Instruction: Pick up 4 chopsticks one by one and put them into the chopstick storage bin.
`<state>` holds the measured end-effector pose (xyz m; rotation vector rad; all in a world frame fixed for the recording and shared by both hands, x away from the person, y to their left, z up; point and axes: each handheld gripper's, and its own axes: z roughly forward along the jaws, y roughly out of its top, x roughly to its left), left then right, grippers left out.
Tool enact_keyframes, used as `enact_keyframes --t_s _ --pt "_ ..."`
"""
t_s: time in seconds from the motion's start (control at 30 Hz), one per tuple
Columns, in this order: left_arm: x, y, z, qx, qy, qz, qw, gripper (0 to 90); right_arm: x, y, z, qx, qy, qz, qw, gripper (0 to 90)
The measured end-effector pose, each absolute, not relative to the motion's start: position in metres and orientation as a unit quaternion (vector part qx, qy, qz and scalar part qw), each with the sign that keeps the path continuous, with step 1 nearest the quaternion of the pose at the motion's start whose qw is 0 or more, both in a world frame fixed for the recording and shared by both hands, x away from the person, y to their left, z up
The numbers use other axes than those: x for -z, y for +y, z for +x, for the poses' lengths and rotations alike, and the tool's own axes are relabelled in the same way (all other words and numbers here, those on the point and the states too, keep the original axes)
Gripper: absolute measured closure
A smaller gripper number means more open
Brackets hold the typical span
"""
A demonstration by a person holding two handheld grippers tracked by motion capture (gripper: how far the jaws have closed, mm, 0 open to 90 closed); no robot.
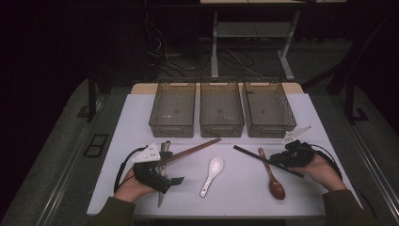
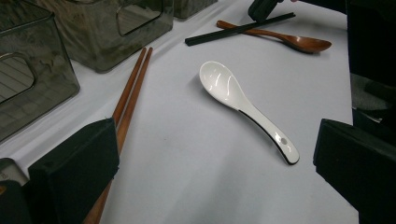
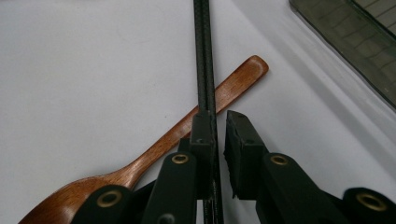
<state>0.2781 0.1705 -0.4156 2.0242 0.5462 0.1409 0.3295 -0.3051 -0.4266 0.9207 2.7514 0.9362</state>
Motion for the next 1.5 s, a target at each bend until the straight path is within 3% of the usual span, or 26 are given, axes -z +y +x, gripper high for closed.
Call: enact_keyframes --t_s 1.5 --pt "0.416 0.170 0.278 -0.057 0.223 0.837 0.496 0.0 0.437 -0.300 0.339 -0.287 0.912 0.289 0.052 84.5"
